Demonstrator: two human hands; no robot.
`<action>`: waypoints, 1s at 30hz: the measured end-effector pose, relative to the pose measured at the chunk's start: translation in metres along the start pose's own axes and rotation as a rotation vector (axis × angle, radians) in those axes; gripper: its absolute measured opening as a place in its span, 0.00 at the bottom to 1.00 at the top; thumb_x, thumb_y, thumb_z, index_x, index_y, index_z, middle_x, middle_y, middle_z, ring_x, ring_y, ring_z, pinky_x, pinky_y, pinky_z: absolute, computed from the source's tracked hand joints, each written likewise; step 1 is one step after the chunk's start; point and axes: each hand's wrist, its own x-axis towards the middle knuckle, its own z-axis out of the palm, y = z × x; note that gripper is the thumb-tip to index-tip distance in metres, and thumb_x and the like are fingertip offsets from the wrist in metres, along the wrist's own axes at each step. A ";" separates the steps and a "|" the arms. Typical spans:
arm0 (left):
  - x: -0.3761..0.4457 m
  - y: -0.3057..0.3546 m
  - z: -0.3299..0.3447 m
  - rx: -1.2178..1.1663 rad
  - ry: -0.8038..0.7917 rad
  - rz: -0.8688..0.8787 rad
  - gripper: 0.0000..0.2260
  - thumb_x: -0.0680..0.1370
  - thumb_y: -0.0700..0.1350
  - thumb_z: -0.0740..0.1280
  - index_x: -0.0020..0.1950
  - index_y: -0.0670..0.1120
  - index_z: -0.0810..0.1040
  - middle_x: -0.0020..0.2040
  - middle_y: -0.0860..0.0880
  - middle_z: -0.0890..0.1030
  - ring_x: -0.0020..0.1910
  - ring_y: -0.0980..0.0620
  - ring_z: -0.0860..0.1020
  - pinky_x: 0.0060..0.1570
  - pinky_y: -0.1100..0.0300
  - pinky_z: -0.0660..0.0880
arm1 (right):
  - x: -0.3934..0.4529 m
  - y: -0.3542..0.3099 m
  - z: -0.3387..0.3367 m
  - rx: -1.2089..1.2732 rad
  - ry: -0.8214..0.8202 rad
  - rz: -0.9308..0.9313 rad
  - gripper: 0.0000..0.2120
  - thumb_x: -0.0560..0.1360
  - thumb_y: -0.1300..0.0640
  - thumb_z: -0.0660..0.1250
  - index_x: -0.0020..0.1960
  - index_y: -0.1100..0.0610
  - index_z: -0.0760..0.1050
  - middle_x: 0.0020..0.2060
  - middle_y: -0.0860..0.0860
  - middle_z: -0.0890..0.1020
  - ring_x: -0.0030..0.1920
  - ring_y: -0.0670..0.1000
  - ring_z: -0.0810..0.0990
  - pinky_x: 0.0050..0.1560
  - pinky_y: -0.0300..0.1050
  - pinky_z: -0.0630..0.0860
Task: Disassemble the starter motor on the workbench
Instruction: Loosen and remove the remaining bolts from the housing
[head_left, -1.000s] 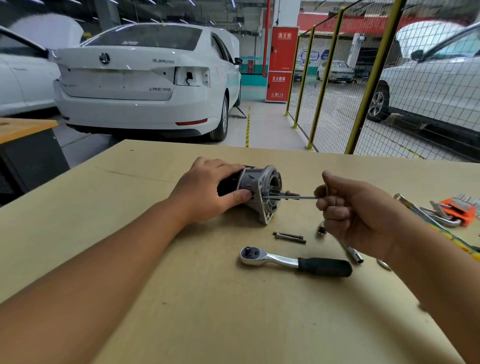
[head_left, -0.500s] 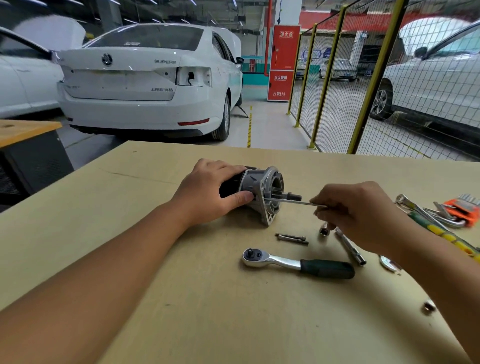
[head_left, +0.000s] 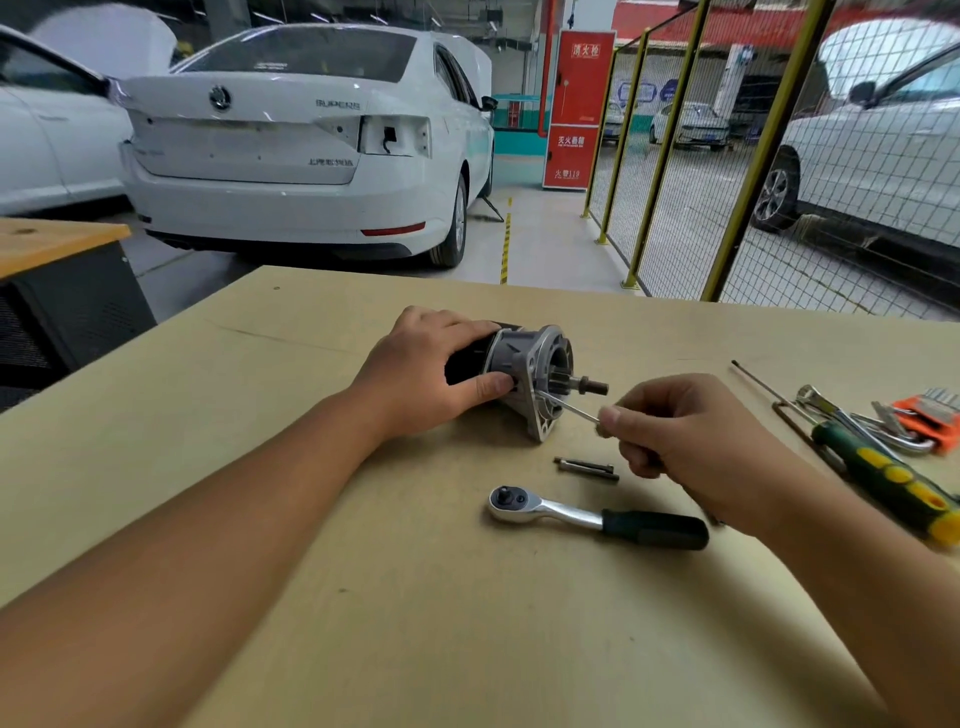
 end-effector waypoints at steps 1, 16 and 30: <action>0.000 0.000 0.000 -0.001 -0.001 -0.001 0.38 0.70 0.77 0.58 0.74 0.60 0.73 0.67 0.57 0.78 0.66 0.50 0.67 0.66 0.44 0.71 | 0.000 -0.001 0.000 -0.041 0.011 -0.011 0.11 0.77 0.51 0.73 0.40 0.56 0.84 0.26 0.51 0.78 0.29 0.51 0.72 0.35 0.48 0.71; 0.001 0.005 -0.004 -0.063 -0.034 0.039 0.37 0.68 0.76 0.62 0.73 0.61 0.75 0.65 0.62 0.77 0.63 0.52 0.67 0.66 0.45 0.71 | -0.001 -0.008 0.010 -0.783 0.217 -0.407 0.04 0.75 0.59 0.74 0.43 0.57 0.86 0.40 0.45 0.76 0.38 0.52 0.77 0.41 0.50 0.77; -0.006 0.036 -0.009 0.222 0.131 0.123 0.35 0.70 0.70 0.59 0.77 0.62 0.68 0.71 0.56 0.74 0.70 0.48 0.69 0.67 0.39 0.65 | 0.003 -0.008 -0.006 -0.761 0.294 -0.487 0.04 0.76 0.53 0.73 0.46 0.52 0.84 0.37 0.45 0.79 0.35 0.46 0.76 0.38 0.44 0.75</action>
